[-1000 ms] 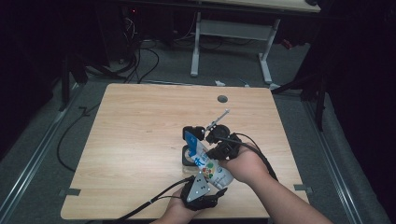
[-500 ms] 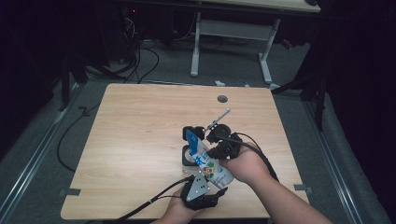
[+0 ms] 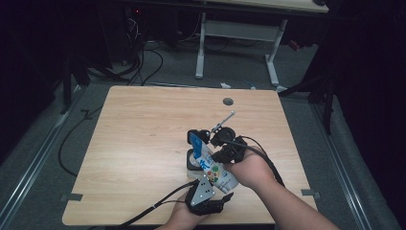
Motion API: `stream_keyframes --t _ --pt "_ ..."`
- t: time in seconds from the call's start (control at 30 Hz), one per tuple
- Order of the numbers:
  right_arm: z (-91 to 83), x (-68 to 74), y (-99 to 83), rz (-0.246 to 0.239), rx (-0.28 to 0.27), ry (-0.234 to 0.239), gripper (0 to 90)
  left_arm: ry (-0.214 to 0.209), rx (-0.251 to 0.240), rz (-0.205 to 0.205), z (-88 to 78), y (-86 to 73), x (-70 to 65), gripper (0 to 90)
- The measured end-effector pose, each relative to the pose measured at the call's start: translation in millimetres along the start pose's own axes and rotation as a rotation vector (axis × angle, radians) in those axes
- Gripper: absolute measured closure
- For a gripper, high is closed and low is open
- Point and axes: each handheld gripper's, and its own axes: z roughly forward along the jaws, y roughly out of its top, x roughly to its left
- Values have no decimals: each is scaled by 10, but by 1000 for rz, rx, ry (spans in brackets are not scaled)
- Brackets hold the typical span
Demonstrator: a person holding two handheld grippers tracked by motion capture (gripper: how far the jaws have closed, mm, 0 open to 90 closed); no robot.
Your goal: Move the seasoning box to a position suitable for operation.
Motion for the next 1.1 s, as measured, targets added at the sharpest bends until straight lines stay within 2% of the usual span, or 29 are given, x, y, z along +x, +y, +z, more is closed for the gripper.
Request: stream_keyframes --t 0.2,0.6,1.1 --pt "8 9 6 -3 1 -1 897 14 8 -5 -2 -8 18 416" --pt "-1 7 1 1 7 -9 897 30 0 3 -11 -3 13 481" --pt "-13 -18 38 -1 24 -24 897 12 -9 -12 -37 27 36 496"
